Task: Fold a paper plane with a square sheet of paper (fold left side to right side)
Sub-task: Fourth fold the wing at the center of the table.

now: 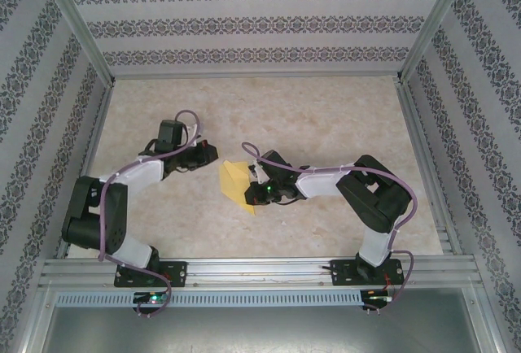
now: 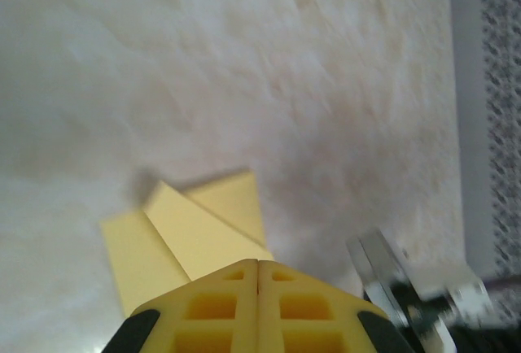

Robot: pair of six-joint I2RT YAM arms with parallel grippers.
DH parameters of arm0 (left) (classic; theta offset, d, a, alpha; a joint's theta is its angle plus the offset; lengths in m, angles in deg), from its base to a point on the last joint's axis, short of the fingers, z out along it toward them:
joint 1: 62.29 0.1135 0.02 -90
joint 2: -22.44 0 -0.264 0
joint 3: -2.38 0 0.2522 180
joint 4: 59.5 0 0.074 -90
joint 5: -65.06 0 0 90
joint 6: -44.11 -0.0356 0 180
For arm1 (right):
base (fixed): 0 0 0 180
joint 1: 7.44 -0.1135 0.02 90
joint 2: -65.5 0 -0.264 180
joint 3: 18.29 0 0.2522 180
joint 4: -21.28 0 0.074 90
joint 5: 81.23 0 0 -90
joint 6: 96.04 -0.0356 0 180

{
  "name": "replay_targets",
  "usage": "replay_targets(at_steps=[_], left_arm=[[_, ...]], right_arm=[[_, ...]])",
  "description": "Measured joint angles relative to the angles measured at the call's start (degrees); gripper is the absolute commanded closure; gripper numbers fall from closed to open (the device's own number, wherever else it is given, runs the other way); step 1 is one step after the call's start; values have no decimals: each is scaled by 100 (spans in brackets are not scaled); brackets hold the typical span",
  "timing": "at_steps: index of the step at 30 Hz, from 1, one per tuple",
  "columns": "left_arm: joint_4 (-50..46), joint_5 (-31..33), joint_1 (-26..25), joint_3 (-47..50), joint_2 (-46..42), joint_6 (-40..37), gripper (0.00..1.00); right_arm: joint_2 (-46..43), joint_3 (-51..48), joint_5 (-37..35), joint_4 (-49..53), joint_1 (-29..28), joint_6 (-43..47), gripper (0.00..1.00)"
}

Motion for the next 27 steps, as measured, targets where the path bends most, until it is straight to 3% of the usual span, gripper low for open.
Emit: replay_targets(at_steps=[9,18,27], left_arm=[[431,-269,-931,297,337,376,100],[750,-133,-1049,166,1410,463,100],[785,74,-1084,166,1467,503,100]], right_arm=[[0,-9,-2,-22,0,-50,100],[-9,-26,-2,-44,0,-114,100],[-20,13,9,13,0,-114,100]])
